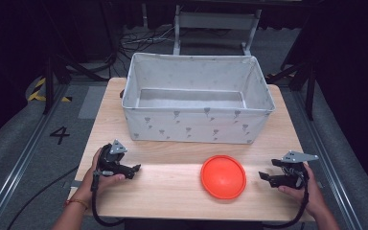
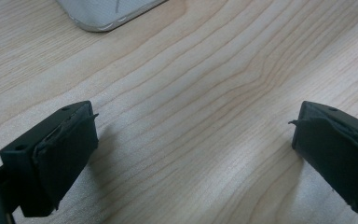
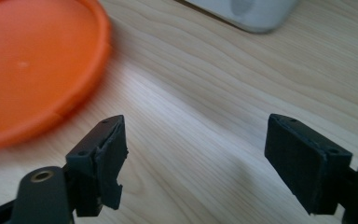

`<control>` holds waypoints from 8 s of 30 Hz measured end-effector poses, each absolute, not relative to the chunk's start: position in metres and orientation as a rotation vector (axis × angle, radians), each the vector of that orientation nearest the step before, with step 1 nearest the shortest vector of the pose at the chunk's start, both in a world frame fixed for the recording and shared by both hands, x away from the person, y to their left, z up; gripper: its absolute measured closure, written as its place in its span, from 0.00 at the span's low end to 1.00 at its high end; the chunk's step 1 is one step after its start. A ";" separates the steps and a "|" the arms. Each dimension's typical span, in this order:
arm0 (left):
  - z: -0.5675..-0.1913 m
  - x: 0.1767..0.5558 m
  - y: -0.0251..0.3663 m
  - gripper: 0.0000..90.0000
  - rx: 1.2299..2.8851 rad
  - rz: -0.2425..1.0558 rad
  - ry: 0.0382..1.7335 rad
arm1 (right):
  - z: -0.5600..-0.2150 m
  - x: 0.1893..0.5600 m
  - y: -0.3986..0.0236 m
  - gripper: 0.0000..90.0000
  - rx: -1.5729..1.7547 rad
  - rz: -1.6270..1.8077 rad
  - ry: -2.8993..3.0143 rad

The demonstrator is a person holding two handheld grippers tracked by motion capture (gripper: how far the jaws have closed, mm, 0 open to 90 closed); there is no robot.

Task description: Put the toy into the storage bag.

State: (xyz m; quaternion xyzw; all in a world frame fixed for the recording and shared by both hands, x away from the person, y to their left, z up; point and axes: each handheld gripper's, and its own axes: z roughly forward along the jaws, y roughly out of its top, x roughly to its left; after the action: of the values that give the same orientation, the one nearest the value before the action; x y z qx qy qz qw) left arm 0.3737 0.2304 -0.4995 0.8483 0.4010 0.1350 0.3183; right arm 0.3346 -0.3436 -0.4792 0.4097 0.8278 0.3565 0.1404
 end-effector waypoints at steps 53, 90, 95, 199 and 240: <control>-0.499 0.373 0.231 0.01 2.234 0.354 1.056 | -0.478 0.377 -0.247 0.74 1.028 1.045 2.753; -0.499 0.373 0.231 0.01 2.235 0.364 1.056 | -0.346 0.345 -0.245 0.92 0.552 0.819 2.714; -0.499 0.373 0.231 0.01 2.235 0.364 1.056 | -0.329 0.343 -0.257 0.92 0.561 0.813 2.684; -0.499 0.372 0.230 0.01 2.229 0.379 1.071 | -0.204 0.505 -0.261 0.92 0.605 0.829 2.399; -0.499 0.371 0.230 0.00 2.226 0.381 1.082 | -0.311 0.538 -0.233 0.90 0.527 0.304 2.861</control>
State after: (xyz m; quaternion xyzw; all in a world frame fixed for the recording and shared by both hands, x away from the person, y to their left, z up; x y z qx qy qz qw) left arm 0.3715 0.2301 -0.4991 0.8441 0.4102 0.1446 0.3134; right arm 0.5377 -0.2333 -0.3113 0.1791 0.9724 0.1034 0.1079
